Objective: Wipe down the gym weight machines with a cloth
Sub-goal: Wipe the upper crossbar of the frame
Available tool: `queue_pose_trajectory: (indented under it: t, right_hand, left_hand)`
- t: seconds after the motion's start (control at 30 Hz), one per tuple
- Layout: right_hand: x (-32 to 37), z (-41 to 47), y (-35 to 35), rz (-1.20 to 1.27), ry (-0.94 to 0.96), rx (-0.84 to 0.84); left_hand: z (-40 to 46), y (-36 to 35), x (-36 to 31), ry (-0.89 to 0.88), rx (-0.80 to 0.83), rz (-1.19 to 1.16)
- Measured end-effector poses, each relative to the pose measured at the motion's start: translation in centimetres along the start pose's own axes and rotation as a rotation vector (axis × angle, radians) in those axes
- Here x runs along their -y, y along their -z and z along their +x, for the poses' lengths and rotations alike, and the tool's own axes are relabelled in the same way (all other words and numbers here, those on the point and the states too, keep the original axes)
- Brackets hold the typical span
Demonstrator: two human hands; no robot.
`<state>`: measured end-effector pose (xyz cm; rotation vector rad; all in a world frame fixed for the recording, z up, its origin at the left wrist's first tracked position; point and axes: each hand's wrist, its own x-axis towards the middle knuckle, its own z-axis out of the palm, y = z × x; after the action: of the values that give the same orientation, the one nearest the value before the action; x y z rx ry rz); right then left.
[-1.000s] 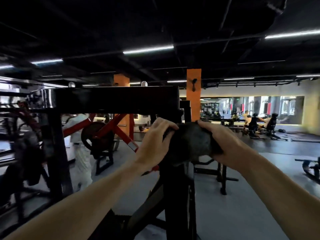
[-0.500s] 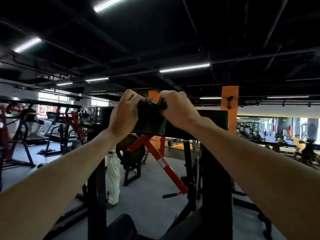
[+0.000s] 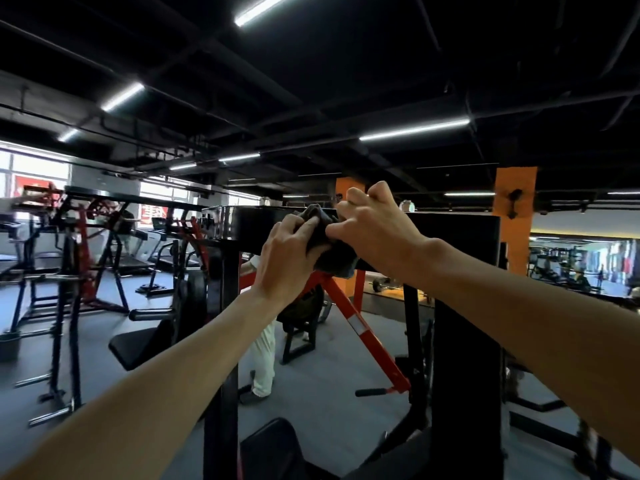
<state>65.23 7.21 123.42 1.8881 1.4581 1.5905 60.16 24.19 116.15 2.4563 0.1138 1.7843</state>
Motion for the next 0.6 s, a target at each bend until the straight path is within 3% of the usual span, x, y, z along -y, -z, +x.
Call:
queue_pose_trajectory:
  t: [0.23,0.37,0.6]
  right_hand:
    - [-4.0,-5.1,1.1,0.072,-0.024,-0.088]
    - [-7.0,-8.9,1.0,0.114,-0.062,-0.229]
    - [-11.9,-15.1,0.4,0.511,-0.096,-0.333]
  left_hand:
    - [0.2,-0.8,-6.0,0.03,0.006,-0.038]
    - [0.1,-1.3,-11.3,0.07,0.013,-0.037]
    - [-0.3,-1.6,-20.1,0.158,0.029,0.024]
